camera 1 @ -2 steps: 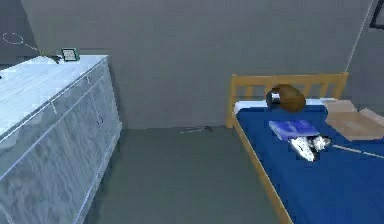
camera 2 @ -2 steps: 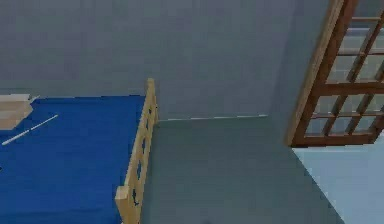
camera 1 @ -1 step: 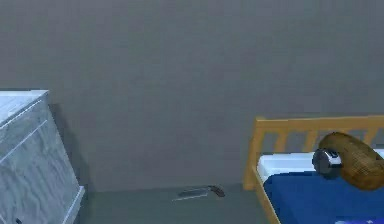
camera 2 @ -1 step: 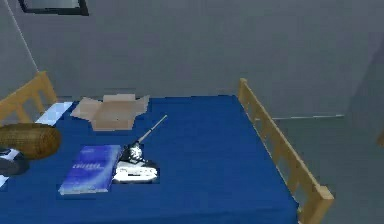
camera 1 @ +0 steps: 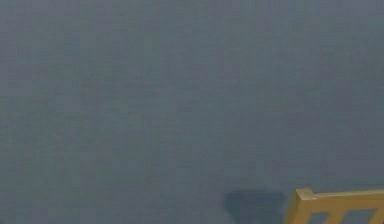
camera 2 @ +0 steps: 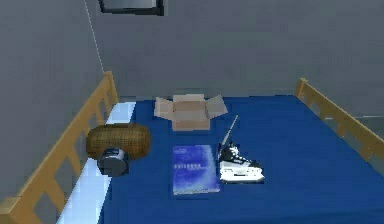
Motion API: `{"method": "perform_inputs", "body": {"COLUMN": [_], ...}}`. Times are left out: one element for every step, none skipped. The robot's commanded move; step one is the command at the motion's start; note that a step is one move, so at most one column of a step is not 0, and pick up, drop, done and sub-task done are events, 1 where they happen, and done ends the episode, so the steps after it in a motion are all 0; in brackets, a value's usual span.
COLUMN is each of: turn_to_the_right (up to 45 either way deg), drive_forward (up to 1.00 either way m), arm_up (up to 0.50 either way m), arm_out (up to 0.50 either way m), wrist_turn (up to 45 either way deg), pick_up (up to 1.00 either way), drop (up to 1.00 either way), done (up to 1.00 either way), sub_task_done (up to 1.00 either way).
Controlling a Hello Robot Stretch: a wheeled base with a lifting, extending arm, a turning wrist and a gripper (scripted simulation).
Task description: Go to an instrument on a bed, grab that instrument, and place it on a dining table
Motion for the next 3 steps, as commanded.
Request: {"method": "perform_inputs", "body": {"turn_to_the_right": [-21.0,45.0,45.0], "drive_forward": [0.0,0.0,0.0], "arm_up": [0.0,0.0,0.0], "arm_out": [0.0,0.0,0.0], "wrist_turn": [0.0,0.0,0.0], "pick_up": [0.0,0.0,0.0], "drop": [0.0,0.0,0.0], "done": [0.0,0.0,0.0], "sub_task_done": [0.0,0.0,0.0]}}
